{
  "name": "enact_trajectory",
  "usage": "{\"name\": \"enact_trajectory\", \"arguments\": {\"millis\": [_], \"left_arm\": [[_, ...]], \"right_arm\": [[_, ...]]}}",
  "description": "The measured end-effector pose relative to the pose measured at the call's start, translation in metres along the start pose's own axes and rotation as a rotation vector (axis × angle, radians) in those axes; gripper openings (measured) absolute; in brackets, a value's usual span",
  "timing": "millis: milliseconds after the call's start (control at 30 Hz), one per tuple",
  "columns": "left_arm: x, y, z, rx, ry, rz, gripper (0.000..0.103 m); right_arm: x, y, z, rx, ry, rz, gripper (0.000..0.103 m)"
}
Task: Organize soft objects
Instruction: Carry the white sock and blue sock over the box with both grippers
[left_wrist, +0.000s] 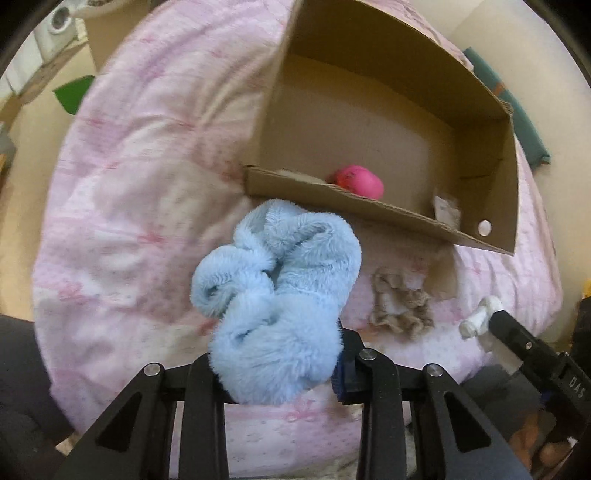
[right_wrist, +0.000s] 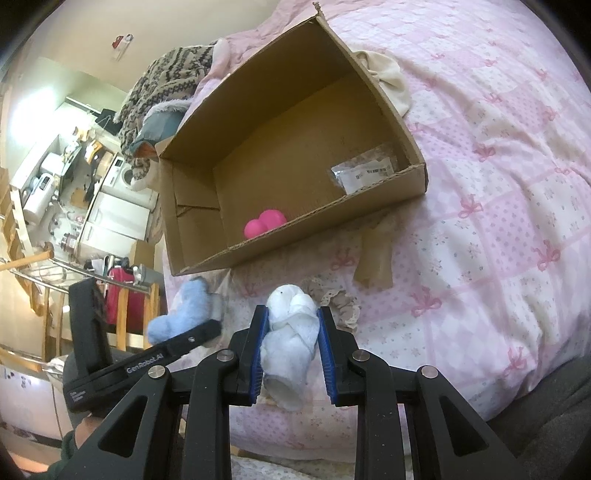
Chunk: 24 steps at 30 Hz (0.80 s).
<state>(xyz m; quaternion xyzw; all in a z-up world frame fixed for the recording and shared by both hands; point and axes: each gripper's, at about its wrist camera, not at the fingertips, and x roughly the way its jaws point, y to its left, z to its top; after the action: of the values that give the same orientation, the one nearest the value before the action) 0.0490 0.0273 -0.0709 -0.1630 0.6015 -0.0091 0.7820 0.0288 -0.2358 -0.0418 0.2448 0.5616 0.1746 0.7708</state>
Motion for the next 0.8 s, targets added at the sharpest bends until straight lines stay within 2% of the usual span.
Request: {"name": "enact_trajectory", "arguments": {"millis": [167, 400, 800], "left_arm": [[-0.002, 0.005, -0.002, 0.023, -0.019, 0.059, 0.028], [-0.001, 0.011, -0.003, 0.004, -0.022, 0.100, 0.028], [-0.047, 0.009, -0.002, 0.013, -0.197, 0.130, 0.028]], "right_arm": [[0.004, 0.003, 0.001, -0.009, 0.004, -0.013, 0.028], [0.004, 0.004, 0.001, -0.017, 0.003, -0.013, 0.028], [-0.010, 0.012, 0.001, -0.046, -0.041, 0.051, 0.028]]}}
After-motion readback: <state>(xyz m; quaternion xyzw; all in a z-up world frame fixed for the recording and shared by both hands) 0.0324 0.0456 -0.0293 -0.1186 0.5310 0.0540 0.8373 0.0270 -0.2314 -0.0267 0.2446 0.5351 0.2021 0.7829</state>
